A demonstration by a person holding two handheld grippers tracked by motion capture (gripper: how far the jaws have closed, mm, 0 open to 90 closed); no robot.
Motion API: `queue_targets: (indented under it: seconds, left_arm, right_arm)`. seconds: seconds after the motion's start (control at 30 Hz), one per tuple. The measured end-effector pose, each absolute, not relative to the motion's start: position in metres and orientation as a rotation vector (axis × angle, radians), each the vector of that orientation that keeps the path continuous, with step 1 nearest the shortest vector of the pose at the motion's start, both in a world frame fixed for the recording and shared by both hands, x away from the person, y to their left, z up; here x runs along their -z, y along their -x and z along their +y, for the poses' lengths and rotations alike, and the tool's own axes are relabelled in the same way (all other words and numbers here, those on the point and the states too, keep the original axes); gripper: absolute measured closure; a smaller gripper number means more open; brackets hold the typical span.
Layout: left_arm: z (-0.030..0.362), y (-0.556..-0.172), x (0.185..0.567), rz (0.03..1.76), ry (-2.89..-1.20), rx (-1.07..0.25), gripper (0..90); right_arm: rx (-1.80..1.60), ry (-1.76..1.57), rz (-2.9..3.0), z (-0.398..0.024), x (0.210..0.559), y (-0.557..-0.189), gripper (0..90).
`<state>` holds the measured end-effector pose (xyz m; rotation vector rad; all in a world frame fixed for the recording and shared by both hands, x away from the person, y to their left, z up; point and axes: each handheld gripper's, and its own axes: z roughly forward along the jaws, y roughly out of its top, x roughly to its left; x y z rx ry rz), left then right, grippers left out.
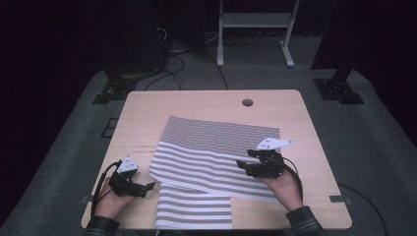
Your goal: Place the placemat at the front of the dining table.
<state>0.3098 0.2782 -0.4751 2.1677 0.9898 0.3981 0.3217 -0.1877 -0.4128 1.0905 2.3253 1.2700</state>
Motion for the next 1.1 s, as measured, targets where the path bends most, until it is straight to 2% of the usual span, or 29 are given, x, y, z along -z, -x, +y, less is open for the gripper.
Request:
queue_targets:
  seconds: [0.37, 0.73, 1.03, 1.1]
  left_arm:
    - [0.285, -0.292, 0.454, 0.939, -2.074, -0.380, 5.2]
    - [0.275, -0.297, 0.441, 0.898, -2.022, -0.333, 19.3]
    - [0.268, -0.311, 0.452, 0.955, -2.053, -0.241, 25.2]
    - [0.269, -0.313, 0.454, 0.959, -2.053, -0.216, 31.2]
  right_arm:
    - [-1.196, -1.189, 2.274, -0.241, 0.430, -0.292, 35.7]
    - [-1.095, -1.284, 2.304, -0.272, 0.456, -0.269, 35.1]
    - [-1.051, -1.284, 2.357, -0.271, 0.468, -0.261, 34.8]
    - [-1.044, -1.276, 2.365, -0.269, 0.469, -0.261, 34.6]
